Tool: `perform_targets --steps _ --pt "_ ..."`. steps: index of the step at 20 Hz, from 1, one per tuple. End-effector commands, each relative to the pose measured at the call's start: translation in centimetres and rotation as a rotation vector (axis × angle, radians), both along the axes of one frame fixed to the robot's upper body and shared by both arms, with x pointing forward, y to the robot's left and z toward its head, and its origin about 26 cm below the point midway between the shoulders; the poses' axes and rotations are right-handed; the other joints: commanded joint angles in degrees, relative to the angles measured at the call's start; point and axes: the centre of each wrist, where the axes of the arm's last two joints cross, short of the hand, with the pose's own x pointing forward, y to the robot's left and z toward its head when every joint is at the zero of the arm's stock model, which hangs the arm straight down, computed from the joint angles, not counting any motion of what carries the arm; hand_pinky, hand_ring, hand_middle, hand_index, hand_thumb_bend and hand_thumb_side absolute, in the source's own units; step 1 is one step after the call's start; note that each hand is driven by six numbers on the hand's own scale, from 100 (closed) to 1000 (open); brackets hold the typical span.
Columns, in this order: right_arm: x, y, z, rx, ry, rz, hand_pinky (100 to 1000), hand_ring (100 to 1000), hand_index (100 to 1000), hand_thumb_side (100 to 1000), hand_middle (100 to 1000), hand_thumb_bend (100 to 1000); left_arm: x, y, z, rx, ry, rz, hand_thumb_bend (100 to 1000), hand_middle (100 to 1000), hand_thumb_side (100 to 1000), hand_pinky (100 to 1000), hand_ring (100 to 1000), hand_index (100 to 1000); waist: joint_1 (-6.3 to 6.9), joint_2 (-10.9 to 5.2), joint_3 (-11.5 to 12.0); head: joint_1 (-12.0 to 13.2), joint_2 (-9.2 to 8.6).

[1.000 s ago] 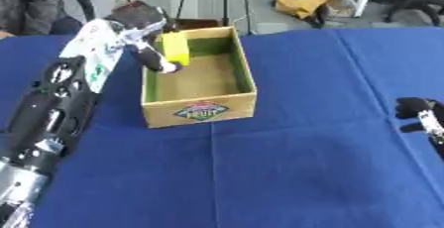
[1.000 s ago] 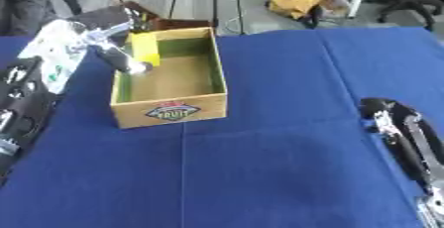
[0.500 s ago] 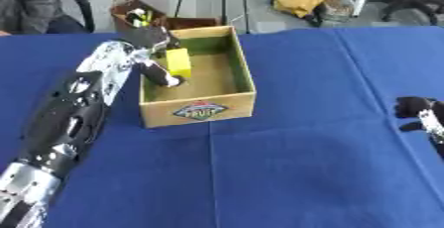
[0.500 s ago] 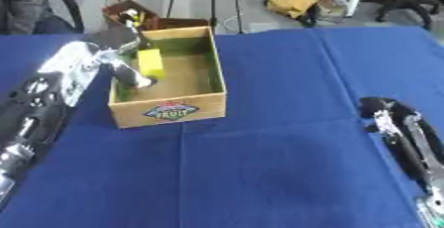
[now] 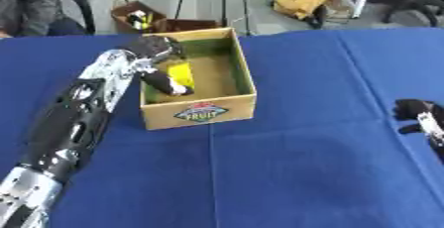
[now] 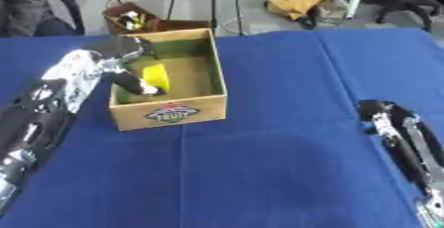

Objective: Pick up objects on the table and place them in the box.

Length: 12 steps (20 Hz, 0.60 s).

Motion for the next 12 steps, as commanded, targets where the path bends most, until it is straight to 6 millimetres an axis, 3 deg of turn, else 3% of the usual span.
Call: perform_targets --steps 1,9,12 --pt "0.2 -0.3 0.8 -0.004 -0.022 0.004 613 721 786 984 668 100 -0.1 0.3 2.0 0.036 -0.056 -0.022 1000 908 792 935 926 911 -0.09 -0.93 0.1 0.05 -0.41" --pt "0.2 -0.4 0.7 -0.003 -0.021 -0.002 613 720 785 982 666 100 -1.1 1.1 3.8 -0.049 -0.188 -0.011 1000 882 793 909 888 911 -0.26 -0.95 0.54 -0.14 -0.4" --pt "0.1 -0.4 0.6 -0.002 -0.02 -0.006 613 720 785 982 666 100 -1.9 1.7 4.7 -0.142 -0.269 -0.014 1000 840 856 869 845 883 -0.4 -1.04 0.98 -0.29 -0.42"
